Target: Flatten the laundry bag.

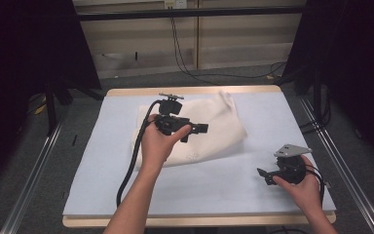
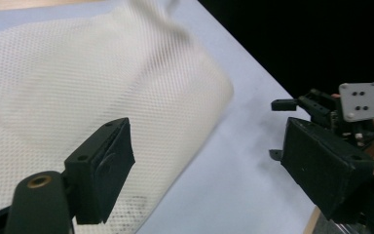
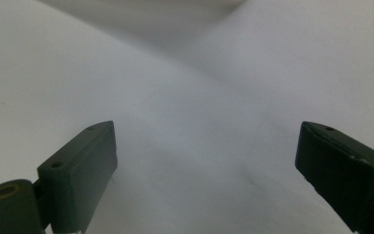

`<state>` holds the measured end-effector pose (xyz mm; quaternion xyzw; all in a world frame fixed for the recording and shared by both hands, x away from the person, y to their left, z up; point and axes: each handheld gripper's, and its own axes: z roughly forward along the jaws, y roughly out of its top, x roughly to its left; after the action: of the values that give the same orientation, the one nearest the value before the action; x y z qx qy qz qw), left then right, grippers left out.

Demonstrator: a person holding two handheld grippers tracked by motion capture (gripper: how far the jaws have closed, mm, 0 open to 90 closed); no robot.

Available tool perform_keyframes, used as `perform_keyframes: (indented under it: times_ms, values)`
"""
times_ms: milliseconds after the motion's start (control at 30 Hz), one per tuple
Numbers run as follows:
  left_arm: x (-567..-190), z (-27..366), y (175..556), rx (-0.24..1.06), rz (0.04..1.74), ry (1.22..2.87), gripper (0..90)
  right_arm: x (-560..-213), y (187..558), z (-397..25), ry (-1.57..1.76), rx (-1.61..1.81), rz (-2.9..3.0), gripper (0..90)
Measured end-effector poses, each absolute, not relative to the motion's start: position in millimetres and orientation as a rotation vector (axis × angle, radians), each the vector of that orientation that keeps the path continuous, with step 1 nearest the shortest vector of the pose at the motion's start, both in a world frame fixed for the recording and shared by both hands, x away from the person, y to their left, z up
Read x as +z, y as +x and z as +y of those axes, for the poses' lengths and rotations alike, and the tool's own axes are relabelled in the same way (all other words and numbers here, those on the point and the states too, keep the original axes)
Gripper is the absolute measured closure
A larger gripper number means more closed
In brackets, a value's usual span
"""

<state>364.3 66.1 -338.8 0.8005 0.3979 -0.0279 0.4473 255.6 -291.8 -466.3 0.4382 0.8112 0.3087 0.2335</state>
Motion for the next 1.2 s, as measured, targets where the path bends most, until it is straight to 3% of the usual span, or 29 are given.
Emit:
perform_keyframes:
  times_ms: [733,1200]
  values:
    - [-393.5,137.4,370.1,0.086,1.189,2.051,22.7,-469.8,280.4,-277.1,1.282,1.043,2.221,9.2]
    - [-422.7,191.3,368.6,0.161,1.332,2.010,22.5,-463.2,312.1,-261.1,1.324,1.175,2.155,33.1]
